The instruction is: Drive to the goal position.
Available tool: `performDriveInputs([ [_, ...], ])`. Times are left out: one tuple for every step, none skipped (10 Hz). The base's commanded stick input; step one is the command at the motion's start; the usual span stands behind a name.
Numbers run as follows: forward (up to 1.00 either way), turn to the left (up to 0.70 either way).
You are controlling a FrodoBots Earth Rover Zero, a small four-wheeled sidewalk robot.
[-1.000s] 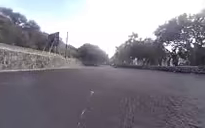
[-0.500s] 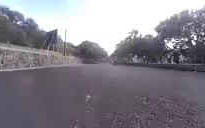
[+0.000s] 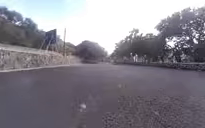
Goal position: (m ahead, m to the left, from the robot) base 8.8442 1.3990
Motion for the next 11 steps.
performDriveInputs([
  [0.70, 0.00],
  [0.70, 0.00],
  [0.70, 0.00],
  [0.70, 0.00],
  [0.70, 0.00],
  [0.70, 0.00],
  [0.70, 0.00],
  [0.70, 0.00],
  [0.70, 0.00],
  [0.70, 0.00],
  [0.70, 0.00],
])
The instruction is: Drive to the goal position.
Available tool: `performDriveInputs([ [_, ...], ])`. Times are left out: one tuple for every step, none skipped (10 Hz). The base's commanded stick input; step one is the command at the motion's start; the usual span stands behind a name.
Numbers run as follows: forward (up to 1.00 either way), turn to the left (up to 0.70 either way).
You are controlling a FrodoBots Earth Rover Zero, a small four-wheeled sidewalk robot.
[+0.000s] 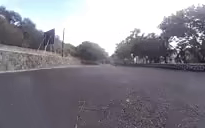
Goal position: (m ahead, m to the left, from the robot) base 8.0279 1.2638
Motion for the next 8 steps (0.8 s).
performDriveInputs([
  [0.70, 0.00],
  [0.70, 0.00],
  [0.70, 0.00],
  [0.70, 0.00],
  [0.70, 0.06],
  [0.70, 0.21],
  [0.70, 0.35],
  [0.70, 0.35],
])
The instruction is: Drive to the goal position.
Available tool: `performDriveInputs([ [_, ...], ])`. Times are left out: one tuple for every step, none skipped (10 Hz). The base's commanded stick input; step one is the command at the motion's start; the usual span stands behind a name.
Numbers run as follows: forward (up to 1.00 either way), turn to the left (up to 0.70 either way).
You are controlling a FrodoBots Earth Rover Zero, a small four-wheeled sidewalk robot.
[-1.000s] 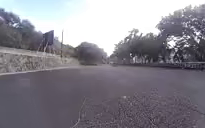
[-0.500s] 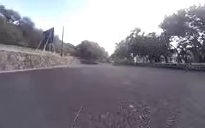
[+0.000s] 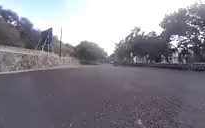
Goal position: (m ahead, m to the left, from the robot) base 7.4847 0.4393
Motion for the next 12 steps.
performDriveInputs([
  [0.70, 0.35],
  [0.70, 0.00],
  [0.70, 0.00],
  [0.70, 0.00],
  [0.70, 0.00],
  [0.70, 0.00],
  [0.70, 0.00],
  [0.70, 0.00],
  [0.70, 0.00],
  [0.70, 0.00],
  [0.70, 0.00],
  [0.70, 0.00],
])
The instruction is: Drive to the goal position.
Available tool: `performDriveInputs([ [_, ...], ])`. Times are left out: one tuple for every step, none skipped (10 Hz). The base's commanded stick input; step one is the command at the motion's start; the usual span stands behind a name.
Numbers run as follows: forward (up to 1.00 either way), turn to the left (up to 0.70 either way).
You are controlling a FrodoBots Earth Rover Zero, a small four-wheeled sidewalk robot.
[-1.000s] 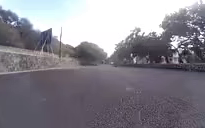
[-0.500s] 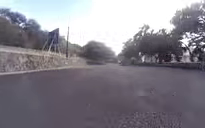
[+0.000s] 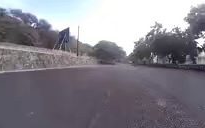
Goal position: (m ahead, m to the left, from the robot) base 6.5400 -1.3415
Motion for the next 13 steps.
performDriveInputs([
  [0.70, 0.00],
  [0.70, 0.00],
  [0.70, 0.00],
  [0.70, 0.00],
  [0.70, 0.00],
  [0.70, 0.00],
  [0.70, 0.00],
  [0.70, 0.00],
  [0.70, 0.00],
  [0.70, 0.00],
  [0.70, 0.00],
  [0.70, 0.00],
  [0.70, 0.00],
])
